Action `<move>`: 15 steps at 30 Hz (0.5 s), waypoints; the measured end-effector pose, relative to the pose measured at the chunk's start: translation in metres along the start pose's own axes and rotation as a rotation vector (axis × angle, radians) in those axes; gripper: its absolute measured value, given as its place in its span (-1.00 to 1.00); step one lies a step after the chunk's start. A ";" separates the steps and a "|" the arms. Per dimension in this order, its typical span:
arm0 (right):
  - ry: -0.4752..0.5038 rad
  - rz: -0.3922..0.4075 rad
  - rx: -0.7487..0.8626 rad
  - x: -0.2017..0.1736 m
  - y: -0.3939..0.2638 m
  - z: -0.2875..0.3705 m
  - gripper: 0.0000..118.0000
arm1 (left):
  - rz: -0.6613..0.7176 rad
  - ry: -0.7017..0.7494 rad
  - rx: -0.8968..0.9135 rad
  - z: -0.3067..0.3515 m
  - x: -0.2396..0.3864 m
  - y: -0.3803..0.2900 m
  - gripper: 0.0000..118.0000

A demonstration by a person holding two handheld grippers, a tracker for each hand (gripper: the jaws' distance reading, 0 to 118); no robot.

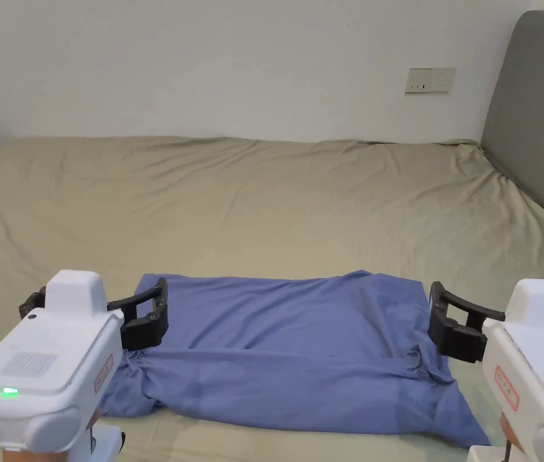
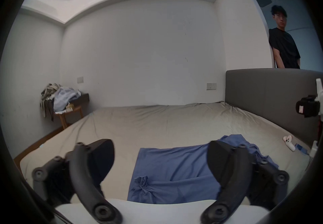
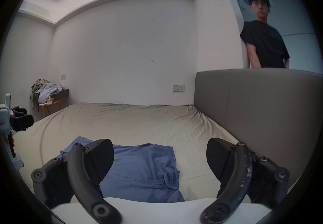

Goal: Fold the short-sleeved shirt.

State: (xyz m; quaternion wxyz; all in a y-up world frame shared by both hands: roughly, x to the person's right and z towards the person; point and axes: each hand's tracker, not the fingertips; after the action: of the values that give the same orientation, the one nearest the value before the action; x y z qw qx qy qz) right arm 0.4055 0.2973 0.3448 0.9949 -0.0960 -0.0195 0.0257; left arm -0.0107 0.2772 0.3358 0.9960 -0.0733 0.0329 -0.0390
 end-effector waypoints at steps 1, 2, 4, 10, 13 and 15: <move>-0.016 0.020 0.015 0.000 -0.004 0.005 0.78 | 0.000 0.001 -0.006 0.006 0.002 -0.004 0.56; -0.029 0.035 0.022 -0.002 -0.007 0.010 0.64 | 0.004 0.006 -0.011 0.010 0.004 -0.005 0.33; -0.040 0.070 0.026 -0.004 -0.013 0.019 -0.07 | 0.076 -0.001 -0.017 0.016 0.003 -0.015 -0.66; -0.030 0.068 0.009 0.001 -0.027 0.022 -0.98 | 0.139 0.011 -0.050 0.020 -0.007 -0.033 -1.00; -0.037 0.076 0.008 0.002 -0.027 0.018 -0.98 | 0.124 0.015 -0.080 0.010 -0.009 -0.033 -1.00; -0.035 0.072 0.006 0.004 -0.027 0.014 -0.98 | 0.102 0.021 -0.141 -0.003 -0.013 -0.033 -1.00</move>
State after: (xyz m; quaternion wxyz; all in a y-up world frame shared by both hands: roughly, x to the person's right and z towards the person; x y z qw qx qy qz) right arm 0.4105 0.2740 0.3639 0.9931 -0.0931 -0.0334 0.0632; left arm -0.0259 0.2456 0.3389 0.9887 -0.1410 0.0495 0.0136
